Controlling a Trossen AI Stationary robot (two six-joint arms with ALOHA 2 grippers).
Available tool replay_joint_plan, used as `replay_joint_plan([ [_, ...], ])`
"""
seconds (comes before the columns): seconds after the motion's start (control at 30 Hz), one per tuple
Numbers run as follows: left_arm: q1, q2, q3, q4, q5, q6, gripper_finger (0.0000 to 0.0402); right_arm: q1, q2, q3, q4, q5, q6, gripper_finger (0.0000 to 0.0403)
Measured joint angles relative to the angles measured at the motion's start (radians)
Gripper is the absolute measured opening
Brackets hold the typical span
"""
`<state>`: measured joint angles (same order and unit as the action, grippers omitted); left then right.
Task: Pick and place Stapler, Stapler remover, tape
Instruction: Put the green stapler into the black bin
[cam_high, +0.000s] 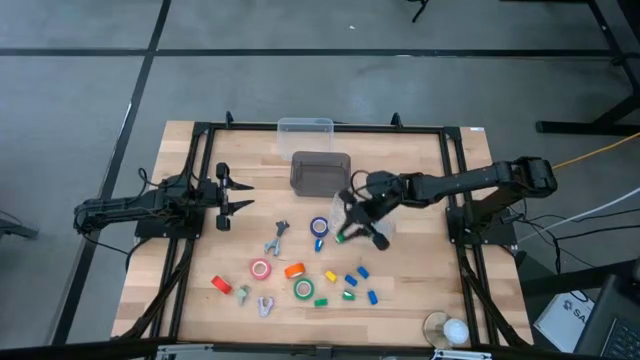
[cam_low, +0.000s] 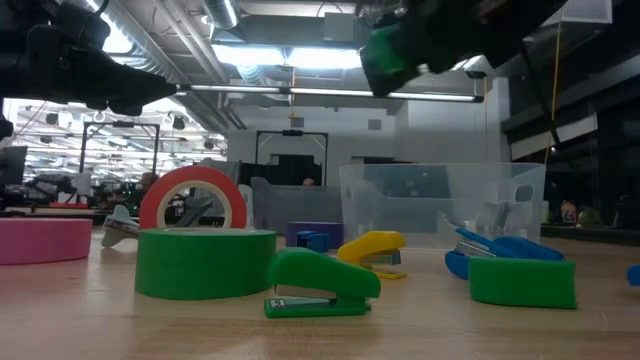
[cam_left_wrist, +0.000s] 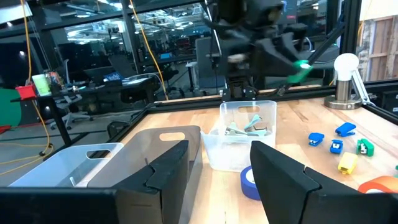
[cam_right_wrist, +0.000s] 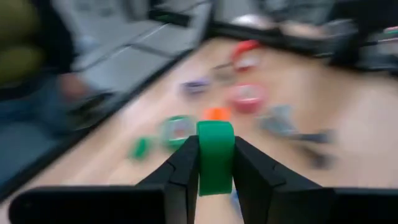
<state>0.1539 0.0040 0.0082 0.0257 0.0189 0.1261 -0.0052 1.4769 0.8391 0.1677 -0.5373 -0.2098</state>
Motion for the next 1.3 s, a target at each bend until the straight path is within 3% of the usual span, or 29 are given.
replay_joint_plan([
  [0.07, 0.000, 0.000, 0.000, 0.000, 0.000, 0.000, 0.0169, -0.028, 0.000, 0.000, 0.036, 0.105, 0.000, 0.0080],
  [0.23, 0.000, 0.000, 0.000, 0.000, 0.000, 0.000, 0.0169, -0.075, 0.000, 0.000, 0.049, 0.494, 0.055, 0.0081],
  [0.33, 0.000, 0.000, 0.000, 0.000, 0.000, 0.000, 0.0169, -0.102, 0.003, 0.000, 0.045, 0.629, 0.100, 0.0081],
  [0.97, 0.000, 0.000, 0.000, 0.000, 0.000, 0.000, 0.0169, -0.229, 0.213, 0.000, 0.076, 0.650, 0.150, 0.0082],
  [1.3, 0.000, 0.000, 0.000, 0.000, 0.000, 0.000, 0.0169, -0.270, 0.227, 0.000, 0.084, 0.650, 0.150, 0.0082],
])
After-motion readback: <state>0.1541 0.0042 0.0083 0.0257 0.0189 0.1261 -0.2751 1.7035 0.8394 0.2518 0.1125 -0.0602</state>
